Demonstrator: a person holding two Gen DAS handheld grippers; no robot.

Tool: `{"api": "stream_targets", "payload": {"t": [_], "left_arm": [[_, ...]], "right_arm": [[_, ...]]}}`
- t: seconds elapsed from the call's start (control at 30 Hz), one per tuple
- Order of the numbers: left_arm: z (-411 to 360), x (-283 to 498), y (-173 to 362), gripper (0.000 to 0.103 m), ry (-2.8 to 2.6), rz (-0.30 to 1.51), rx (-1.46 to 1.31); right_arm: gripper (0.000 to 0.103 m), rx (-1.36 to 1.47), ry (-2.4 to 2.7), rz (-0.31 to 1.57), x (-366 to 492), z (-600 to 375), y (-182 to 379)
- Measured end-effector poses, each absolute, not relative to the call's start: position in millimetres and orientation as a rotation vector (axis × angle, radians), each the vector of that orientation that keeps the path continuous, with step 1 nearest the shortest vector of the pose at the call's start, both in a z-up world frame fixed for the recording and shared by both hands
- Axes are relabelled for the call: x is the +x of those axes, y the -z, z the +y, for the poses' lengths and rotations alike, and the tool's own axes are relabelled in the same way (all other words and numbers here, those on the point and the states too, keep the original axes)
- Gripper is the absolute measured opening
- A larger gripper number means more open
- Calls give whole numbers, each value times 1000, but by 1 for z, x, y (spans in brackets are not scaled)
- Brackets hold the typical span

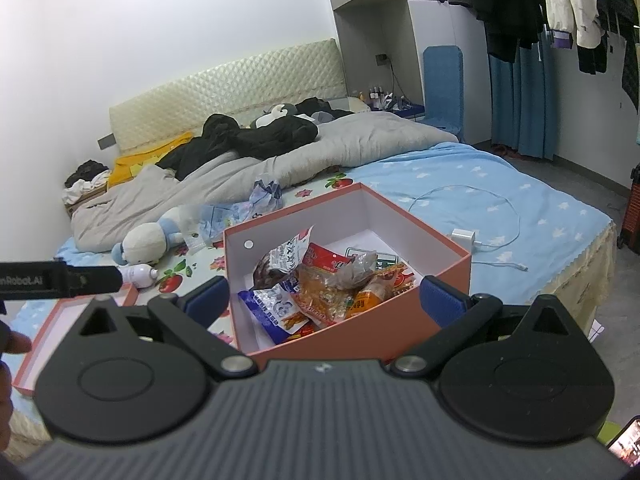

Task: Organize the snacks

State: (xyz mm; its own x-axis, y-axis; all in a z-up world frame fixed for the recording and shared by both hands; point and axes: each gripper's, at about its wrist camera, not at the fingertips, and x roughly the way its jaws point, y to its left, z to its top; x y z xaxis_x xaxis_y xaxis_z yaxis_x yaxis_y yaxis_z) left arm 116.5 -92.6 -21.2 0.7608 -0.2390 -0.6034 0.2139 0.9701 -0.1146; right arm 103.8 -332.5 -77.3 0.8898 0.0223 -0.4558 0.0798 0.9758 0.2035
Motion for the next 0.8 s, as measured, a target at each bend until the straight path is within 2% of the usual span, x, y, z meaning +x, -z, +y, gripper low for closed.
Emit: {"api": "stream_targets", "payload": {"t": [0.8], "left_arm": [[-97,113,20,103,230,682,-43]], "right_arm": [[103,225,37,462,100,-339,75]]}}
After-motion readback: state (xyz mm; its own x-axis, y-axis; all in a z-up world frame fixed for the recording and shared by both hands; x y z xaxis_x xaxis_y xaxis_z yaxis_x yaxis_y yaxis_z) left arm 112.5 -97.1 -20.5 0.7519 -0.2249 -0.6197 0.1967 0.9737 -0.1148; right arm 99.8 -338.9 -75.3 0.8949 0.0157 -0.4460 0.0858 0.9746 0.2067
